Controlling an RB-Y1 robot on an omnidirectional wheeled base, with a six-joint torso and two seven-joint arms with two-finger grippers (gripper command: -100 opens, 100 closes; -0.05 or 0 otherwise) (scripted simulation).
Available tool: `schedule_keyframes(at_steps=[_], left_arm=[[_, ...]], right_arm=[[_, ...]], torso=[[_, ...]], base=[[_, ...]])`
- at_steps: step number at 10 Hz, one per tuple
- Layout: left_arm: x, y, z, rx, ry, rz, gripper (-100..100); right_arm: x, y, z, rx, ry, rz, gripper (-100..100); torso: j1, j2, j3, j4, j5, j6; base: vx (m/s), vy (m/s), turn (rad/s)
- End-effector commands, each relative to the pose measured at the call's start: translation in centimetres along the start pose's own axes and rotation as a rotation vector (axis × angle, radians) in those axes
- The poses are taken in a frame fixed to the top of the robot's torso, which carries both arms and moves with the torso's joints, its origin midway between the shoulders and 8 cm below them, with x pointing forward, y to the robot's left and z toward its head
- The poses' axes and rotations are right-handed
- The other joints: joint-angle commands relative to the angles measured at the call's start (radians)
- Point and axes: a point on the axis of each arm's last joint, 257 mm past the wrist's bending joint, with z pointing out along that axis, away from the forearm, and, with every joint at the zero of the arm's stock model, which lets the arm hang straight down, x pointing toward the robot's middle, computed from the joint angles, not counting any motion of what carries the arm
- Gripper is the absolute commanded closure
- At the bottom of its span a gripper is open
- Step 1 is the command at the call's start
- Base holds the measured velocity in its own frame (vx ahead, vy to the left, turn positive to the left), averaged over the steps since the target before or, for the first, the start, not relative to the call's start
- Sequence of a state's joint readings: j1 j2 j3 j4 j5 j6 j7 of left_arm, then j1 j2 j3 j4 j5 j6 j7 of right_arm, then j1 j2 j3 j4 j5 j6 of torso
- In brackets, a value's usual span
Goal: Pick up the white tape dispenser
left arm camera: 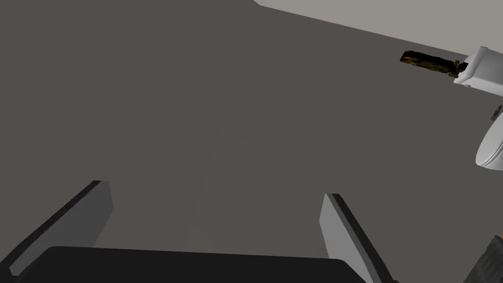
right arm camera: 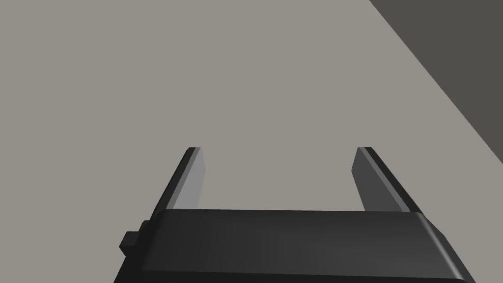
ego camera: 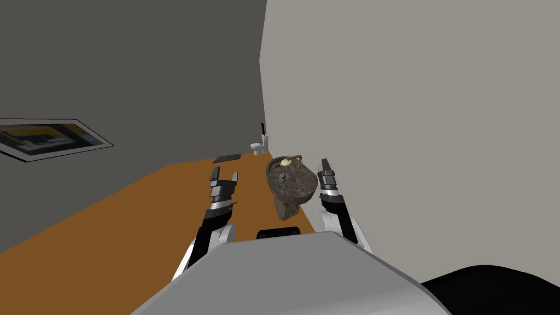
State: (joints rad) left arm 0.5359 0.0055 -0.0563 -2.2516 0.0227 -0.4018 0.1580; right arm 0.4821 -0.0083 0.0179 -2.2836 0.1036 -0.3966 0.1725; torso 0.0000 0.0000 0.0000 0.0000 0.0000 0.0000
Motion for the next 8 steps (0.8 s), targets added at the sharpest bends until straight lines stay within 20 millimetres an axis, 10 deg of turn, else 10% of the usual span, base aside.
schedule_keyframes(at_steps=[1, 8], left_arm=[[0.0, 0.0, 0.0, 0.000, 0.000, 0.000, 0], [0.0, 0.0, 0.0, 0.000, 0.000, 0.000, 0]], right_arm=[[0.5, -1.0, 0.4, 0.020, 0.019, 0.051, -100], [3.0, -6.0, 2.1, 0.137, 0.080, 0.289, -100]], torso=[[0.000, 0.000, 0.000, 0.000, 0.000, 0.000], [0.002, 0.000, 0.000, 0.000, 0.000, 0.000]], base=[[-0.010, 0.024, -0.059], [-0.007, 0.045, -0.066]])
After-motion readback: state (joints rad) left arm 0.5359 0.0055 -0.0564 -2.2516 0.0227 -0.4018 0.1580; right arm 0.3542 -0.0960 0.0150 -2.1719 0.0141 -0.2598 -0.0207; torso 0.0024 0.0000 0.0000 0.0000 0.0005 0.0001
